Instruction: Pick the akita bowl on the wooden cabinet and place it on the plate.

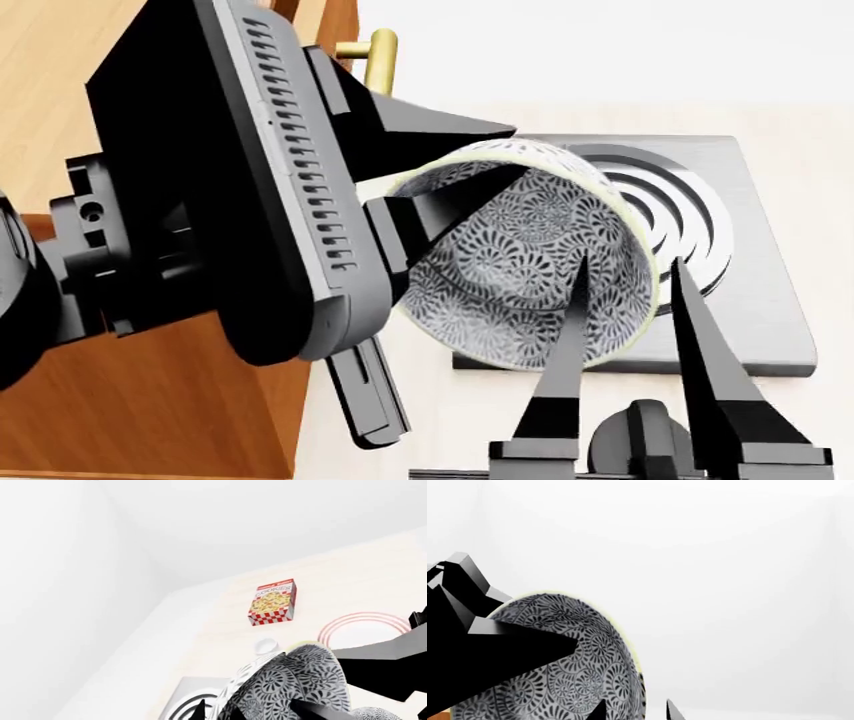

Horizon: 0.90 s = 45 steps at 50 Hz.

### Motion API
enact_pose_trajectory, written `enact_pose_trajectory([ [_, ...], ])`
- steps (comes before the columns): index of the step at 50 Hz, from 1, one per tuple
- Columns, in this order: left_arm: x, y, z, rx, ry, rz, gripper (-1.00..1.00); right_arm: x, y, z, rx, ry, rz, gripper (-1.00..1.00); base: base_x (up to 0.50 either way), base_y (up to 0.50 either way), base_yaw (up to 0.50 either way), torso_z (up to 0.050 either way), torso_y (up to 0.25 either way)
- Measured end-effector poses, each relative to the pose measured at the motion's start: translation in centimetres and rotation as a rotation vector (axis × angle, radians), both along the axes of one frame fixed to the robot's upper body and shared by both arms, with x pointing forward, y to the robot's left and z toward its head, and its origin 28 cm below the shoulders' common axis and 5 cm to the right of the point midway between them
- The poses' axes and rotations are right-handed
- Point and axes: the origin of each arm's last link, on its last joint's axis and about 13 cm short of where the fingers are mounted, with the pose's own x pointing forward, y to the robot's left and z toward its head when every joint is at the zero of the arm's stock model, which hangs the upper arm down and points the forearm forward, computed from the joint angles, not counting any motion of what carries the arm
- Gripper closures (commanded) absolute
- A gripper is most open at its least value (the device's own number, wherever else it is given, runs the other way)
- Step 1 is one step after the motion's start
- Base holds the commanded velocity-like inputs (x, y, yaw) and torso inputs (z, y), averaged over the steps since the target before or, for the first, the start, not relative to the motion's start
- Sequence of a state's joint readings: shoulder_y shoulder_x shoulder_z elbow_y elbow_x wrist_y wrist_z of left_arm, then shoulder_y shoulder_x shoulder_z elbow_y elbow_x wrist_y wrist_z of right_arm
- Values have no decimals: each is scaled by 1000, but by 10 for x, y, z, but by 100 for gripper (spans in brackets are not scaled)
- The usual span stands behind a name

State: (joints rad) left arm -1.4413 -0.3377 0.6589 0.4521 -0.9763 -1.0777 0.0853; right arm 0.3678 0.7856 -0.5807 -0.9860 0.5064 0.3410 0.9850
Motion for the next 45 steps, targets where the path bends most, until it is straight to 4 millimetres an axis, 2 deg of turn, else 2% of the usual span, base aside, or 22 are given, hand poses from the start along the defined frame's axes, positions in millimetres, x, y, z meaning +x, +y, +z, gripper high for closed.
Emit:
enact_pose_trajectory([
  [16,1,-1,-2,-1,11,-9,100,0,0,1,4,-1,-8,100,0,0,0,0,1],
  [17,1,-1,-2,-1,12,-9,-100,0,-1,1,5,-1,-10,100,0,0,0,0,0],
  [45,6,4,-2,-2,-8,61,-100,1,-4,-1,19,27,-58,100,0,0,0,0,0],
])
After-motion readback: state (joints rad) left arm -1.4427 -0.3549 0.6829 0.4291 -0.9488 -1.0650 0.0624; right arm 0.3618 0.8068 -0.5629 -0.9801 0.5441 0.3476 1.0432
